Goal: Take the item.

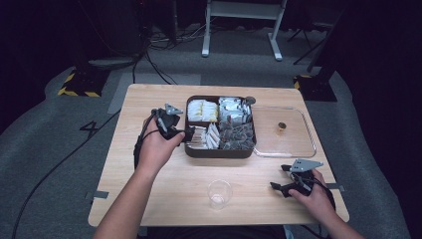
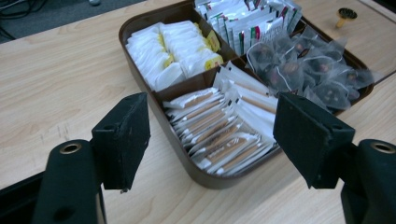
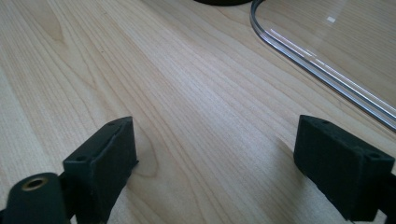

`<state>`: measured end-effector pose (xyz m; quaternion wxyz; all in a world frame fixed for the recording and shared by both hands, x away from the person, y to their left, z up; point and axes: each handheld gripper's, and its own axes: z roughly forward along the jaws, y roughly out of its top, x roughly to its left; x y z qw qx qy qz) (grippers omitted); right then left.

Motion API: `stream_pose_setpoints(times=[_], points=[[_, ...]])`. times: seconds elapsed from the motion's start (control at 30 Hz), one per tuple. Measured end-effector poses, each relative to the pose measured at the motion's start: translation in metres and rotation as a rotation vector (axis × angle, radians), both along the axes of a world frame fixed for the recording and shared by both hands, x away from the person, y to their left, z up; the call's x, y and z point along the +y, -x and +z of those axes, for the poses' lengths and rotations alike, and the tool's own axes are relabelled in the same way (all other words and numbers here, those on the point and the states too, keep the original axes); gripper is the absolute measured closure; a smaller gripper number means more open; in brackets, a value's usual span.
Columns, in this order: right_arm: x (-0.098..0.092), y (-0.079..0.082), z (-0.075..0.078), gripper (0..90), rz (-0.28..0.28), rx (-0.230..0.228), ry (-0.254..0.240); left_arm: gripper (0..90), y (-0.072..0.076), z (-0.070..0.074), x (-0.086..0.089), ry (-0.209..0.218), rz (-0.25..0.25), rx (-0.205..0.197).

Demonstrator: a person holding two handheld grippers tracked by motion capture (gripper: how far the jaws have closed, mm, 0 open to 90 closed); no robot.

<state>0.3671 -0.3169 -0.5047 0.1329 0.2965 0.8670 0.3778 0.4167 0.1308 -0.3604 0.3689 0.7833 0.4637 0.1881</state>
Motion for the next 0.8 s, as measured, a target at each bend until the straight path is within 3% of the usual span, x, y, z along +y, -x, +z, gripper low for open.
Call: stream_pose_setpoints(times=[0.2,0.33,0.47,0.8], points=[[0.0,0.0,0.0,13.7,0.0,-0.002,0.001,29.3,-0.015,0.004,-0.005,0.016,-0.002,-0.003],[0.0,0.001,0.0,14.1,-0.002,-0.001,0.001,31.5,-0.022,0.007,-0.01,0.052,-0.005,-0.014],[0.0,0.001,0.0,14.7,0.001,-0.004,0.002,32.2,-0.034,0.008,-0.014,0.056,0.021,-0.029],[0.0,-0.001,0.0,15.3,0.013,0.001,-0.005,33.5,-0.063,-0.001,-0.027,0.065,0.041,-0.014]])
